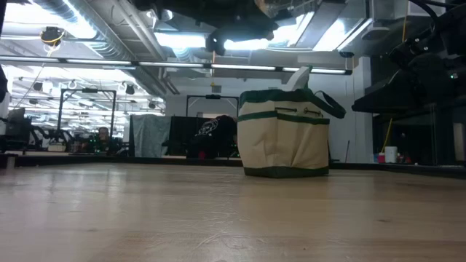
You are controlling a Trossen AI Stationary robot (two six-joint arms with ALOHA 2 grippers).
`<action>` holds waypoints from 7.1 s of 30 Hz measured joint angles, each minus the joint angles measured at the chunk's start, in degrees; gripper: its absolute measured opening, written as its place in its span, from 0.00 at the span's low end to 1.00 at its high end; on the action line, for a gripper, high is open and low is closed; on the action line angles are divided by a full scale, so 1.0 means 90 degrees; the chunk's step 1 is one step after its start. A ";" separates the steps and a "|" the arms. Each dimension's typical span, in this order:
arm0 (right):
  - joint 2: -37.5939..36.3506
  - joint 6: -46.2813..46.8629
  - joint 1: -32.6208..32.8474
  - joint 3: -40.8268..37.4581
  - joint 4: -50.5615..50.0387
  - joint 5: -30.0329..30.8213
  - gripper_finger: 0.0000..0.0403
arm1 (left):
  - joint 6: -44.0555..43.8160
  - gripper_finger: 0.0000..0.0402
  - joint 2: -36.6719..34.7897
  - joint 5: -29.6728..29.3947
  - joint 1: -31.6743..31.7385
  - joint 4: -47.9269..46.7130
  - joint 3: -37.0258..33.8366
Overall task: Pick & Place Garden tools in Gardening bag
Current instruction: Put the brown trowel into the green gardening bag, then return to Home Position
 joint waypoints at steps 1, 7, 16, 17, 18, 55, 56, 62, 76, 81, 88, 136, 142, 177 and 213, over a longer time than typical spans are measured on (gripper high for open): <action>-0.0001 0.0001 0.0000 0.0000 0.0000 0.0000 0.42 | 0.0004 0.16 0.0090 0.0024 -0.0027 0.0093 -0.0002; 0.0001 0.0001 0.0000 0.0002 -0.0039 0.0000 0.42 | -0.0061 0.16 0.0671 0.0483 0.0007 0.0668 0.0162; 0.0001 0.0001 -0.0002 0.0002 -0.0049 0.0000 0.42 | 0.0176 0.16 0.0893 0.0383 -0.0065 -0.0462 0.1107; 0.0001 0.0001 0.0000 0.0002 -0.0051 0.0000 0.42 | 0.0180 0.16 0.0895 0.0372 -0.0077 -0.0585 0.1198; 0.0001 0.0001 0.0000 0.0002 -0.0049 0.0000 0.42 | 0.0180 0.16 0.0891 0.0324 -0.0088 -0.0700 0.1273; 0.0000 0.0000 -0.0001 0.0002 -0.0044 -0.0001 0.43 | -0.0014 0.16 0.1787 -0.0051 0.0065 -0.1368 0.1309; 0.0001 0.0001 0.0000 0.0002 -0.0044 -0.0002 0.43 | -0.0047 0.16 0.1787 -0.0051 0.0065 -0.1431 0.1309; 0.0001 0.0001 0.0000 0.0002 -0.0044 -0.0002 0.43 | -0.0104 0.16 0.1787 -0.0047 0.0063 -0.1550 0.1309; 0.0001 0.0001 -0.0002 0.0002 -0.0044 -0.0002 0.43 | -0.0109 0.16 0.1787 0.0242 0.0099 -0.1685 0.1309; 0.0001 -0.0001 0.0000 0.0002 -0.0044 -0.0002 0.43 | -0.0109 0.16 0.1787 0.0240 0.0113 -0.1782 0.1309; 0.0001 0.0000 0.0000 0.0002 -0.0041 -0.0004 0.43 | -0.0107 0.16 0.1787 0.0326 0.0149 -0.1878 0.1309; 0.0001 0.0001 -0.0002 0.0002 -0.0042 -0.0005 0.43 | 0.0456 0.46 0.1782 0.0760 0.0225 -0.2662 0.1311; 0.0000 -0.0001 -0.0002 0.0002 -0.0041 -0.0005 0.43 | 0.0457 0.47 0.1687 0.0762 0.0223 -0.2689 0.1302; -0.0001 0.0001 -0.0002 0.0002 -0.0046 -0.0002 0.42 | 0.1795 0.24 -0.3933 0.0289 -0.0236 -0.0976 -0.2652; -0.0001 0.0000 -0.0002 0.0002 -0.0044 0.0000 0.43 | 0.1260 0.01 -0.5859 0.1229 0.2532 -0.1884 -0.4248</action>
